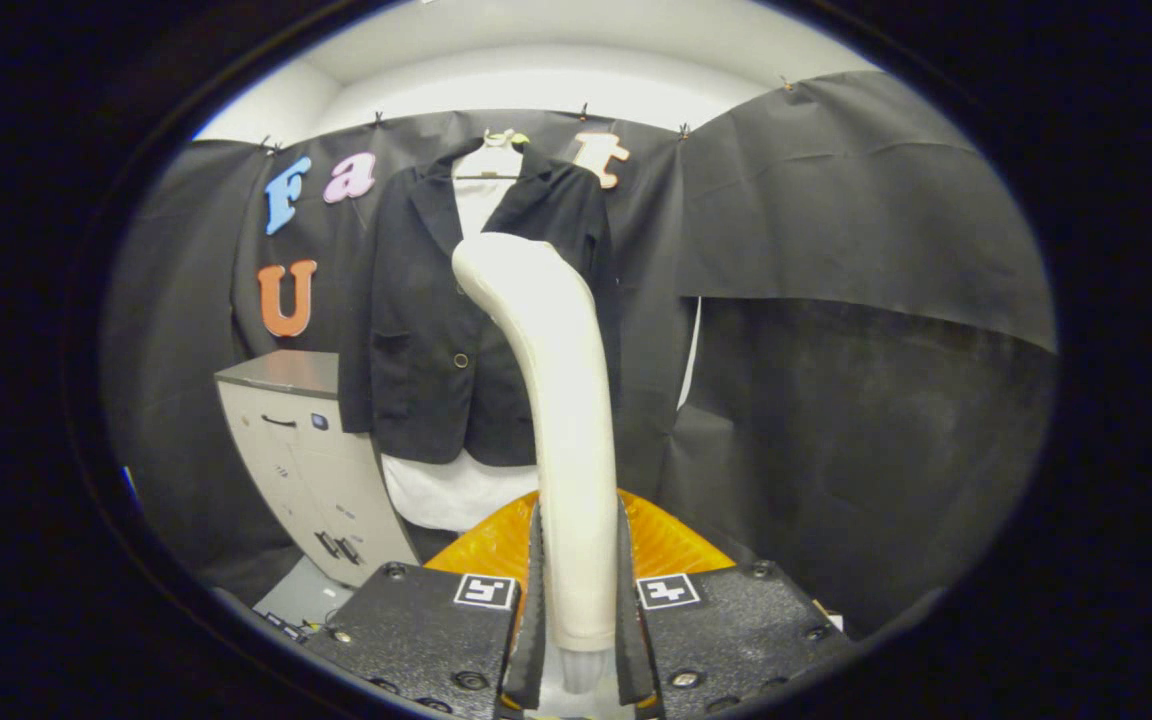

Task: Iron the clothes twice with a garment steamer, once on the left side and once on the right side.

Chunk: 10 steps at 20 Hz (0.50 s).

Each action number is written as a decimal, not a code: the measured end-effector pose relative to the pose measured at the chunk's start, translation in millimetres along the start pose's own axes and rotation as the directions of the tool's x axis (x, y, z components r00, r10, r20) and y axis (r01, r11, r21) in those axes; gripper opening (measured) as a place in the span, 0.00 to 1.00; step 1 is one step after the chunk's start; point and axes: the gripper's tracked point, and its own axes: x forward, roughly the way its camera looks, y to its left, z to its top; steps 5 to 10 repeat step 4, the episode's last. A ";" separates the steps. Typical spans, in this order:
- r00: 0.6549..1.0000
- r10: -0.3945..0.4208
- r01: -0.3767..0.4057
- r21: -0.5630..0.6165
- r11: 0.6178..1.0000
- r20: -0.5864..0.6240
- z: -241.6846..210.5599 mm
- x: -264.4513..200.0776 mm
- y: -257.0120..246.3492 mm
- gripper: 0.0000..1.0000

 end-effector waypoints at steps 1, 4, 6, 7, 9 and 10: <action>1.000 0.025 -0.025 -0.006 1.000 0.005 -0.3 -8.9 -4.6 0.31; 0.995 0.103 -0.103 0.006 0.995 0.014 -4.1 -34.0 -3.5 0.31; 0.995 0.103 -0.103 0.006 0.995 0.014 -4.1 -34.0 -3.5 0.31; 0.995 0.103 -0.103 0.006 0.995 0.014 -4.1 -34.0 -3.5 0.31; 0.995 0.103 -0.103 0.006 0.995 0.014 -4.1 -34.0 -3.5 0.31; 0.995 0.103 -0.103 0.006 0.995 0.014 -4.1 -34.0 -3.5 0.31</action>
